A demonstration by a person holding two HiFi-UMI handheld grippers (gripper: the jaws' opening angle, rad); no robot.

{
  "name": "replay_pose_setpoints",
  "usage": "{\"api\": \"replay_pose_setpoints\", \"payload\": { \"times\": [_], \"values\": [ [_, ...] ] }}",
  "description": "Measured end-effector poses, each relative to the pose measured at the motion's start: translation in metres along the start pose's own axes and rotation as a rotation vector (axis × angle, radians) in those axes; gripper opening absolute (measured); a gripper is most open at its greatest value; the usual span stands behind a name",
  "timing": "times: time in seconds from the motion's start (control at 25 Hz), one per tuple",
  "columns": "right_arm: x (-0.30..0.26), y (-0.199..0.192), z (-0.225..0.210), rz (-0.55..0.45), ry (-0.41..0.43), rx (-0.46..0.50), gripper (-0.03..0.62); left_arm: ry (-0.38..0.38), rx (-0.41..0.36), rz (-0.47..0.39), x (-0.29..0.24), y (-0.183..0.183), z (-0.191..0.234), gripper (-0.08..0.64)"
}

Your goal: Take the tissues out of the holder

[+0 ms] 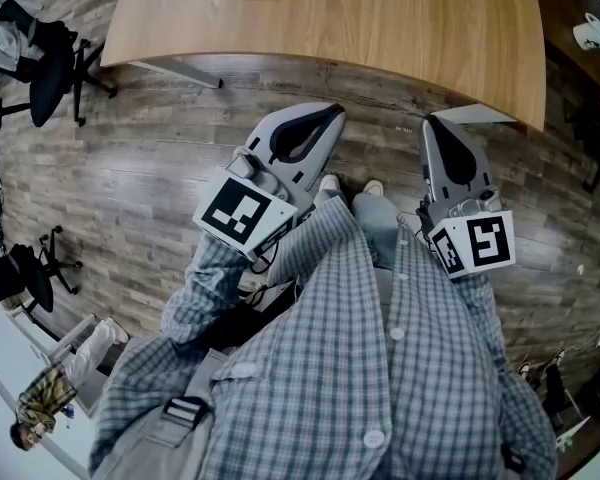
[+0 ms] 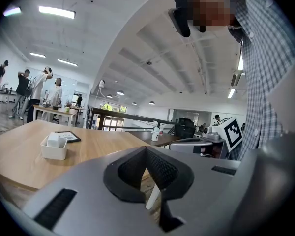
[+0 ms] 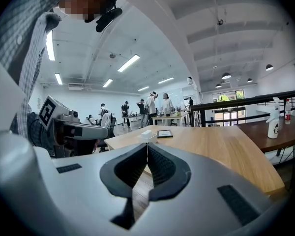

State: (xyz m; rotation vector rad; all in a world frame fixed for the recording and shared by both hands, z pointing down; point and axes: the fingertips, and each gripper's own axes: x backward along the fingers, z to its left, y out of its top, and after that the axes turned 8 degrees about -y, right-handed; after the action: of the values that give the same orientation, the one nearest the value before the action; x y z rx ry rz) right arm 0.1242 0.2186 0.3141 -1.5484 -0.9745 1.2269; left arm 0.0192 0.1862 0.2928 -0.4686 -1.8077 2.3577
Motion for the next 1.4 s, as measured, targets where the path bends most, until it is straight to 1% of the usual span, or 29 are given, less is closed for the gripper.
{"api": "replay_pose_setpoints", "payload": {
  "times": [0.2,0.48,0.6,0.72,0.84,0.92,1.04,1.16,1.4],
  "values": [
    [-0.004,0.003,0.006,0.001,-0.006,0.007,0.012,0.005,0.025,0.004,0.007,0.001,0.006,0.005],
    [-0.001,0.001,0.014,0.010,-0.045,0.009,0.012,-0.005,0.020,-0.012,0.016,-0.002,0.014,0.005],
    [-0.001,-0.004,0.018,0.013,-0.056,0.010,0.012,-0.006,0.019,0.000,0.020,-0.004,0.016,0.005],
    [0.002,-0.008,0.021,0.023,-0.063,0.021,0.012,0.002,0.038,0.016,0.026,-0.011,0.020,0.005],
    [0.004,-0.007,0.019,0.027,-0.069,0.041,0.012,-0.009,0.028,-0.002,0.024,-0.009,0.019,0.006],
    [0.003,-0.008,0.015,0.028,-0.069,0.038,0.012,0.001,0.027,0.015,0.022,-0.009,0.021,0.005],
    [-0.005,-0.008,0.008,0.025,-0.057,0.033,0.012,0.012,0.025,0.032,0.017,-0.009,0.023,0.005],
    [-0.015,-0.006,-0.001,0.025,-0.033,0.037,0.012,0.009,0.011,0.025,0.012,-0.005,0.022,0.005],
    [-0.041,0.004,-0.006,0.015,0.020,0.048,0.012,0.049,-0.003,0.001,0.002,0.002,0.041,0.005]
  ]
}}
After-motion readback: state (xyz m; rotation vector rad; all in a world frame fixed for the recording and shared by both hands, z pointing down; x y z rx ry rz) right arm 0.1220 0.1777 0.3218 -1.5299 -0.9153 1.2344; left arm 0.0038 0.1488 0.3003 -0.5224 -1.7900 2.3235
